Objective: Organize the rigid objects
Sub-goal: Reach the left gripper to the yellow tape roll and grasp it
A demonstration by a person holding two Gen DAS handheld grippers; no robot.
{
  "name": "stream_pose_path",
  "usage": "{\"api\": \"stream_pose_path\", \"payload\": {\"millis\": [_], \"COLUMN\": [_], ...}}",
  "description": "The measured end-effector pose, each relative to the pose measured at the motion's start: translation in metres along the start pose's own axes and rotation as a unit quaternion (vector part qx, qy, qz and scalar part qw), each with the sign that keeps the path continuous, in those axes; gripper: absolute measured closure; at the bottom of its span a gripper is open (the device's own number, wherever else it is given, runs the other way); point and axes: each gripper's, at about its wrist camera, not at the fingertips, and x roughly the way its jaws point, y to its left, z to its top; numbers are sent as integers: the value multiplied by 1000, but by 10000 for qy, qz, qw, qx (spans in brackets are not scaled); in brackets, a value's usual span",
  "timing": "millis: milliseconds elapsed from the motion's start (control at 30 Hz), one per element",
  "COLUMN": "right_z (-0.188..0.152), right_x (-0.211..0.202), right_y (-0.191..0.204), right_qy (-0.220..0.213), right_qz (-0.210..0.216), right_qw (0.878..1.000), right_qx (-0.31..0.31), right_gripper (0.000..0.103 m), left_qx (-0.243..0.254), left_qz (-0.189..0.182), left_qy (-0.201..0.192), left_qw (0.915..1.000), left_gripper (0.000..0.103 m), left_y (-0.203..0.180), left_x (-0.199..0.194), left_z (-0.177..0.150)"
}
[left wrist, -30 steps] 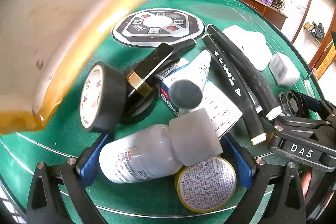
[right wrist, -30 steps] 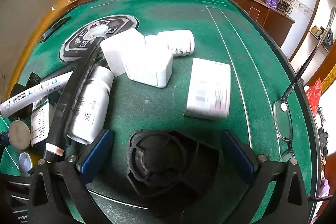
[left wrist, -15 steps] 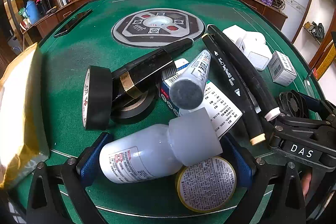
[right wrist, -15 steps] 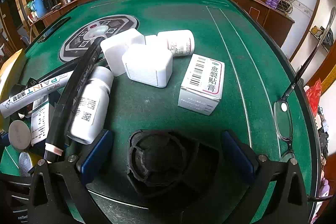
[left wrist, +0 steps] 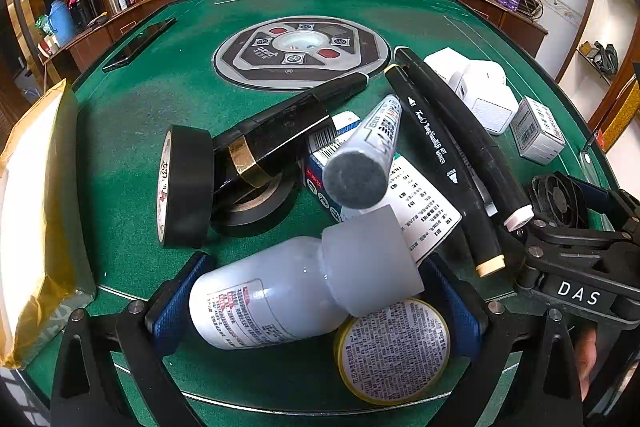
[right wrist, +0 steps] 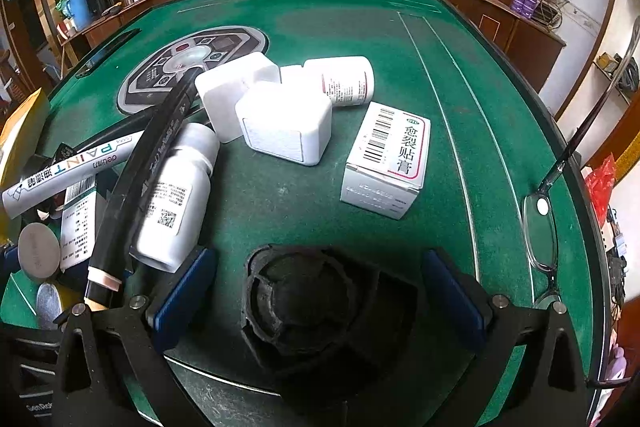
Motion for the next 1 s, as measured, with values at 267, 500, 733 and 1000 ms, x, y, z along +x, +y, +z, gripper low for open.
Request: {"api": "stream_pose_path", "payload": {"millis": [267,500,733,1000], "right_z": [-1,-2,-4,-13], "right_x": [-4,-9,-12,-24], "right_y": [-6,-15,-13,-14], "right_qy": [-81,-201,-116,-7], "right_qz": [349,740,927,886], "right_qw": [9994,9969,9956,9940], "right_qx": [-7,188,-3,-635], "right_gripper": [0,0,0,35], "left_qx": [444,14,91,498], "left_qz": [-283,-904,-1603,-1941], "left_qy": [125,-415,-627,-599], "left_qw": [9985,9950,9850,9779], "left_gripper": [1,1,1,21], "left_y": [6,43,58,30], "left_x": [-1,-48,-70,-69], "left_z": [1,-10,-43,-54]}}
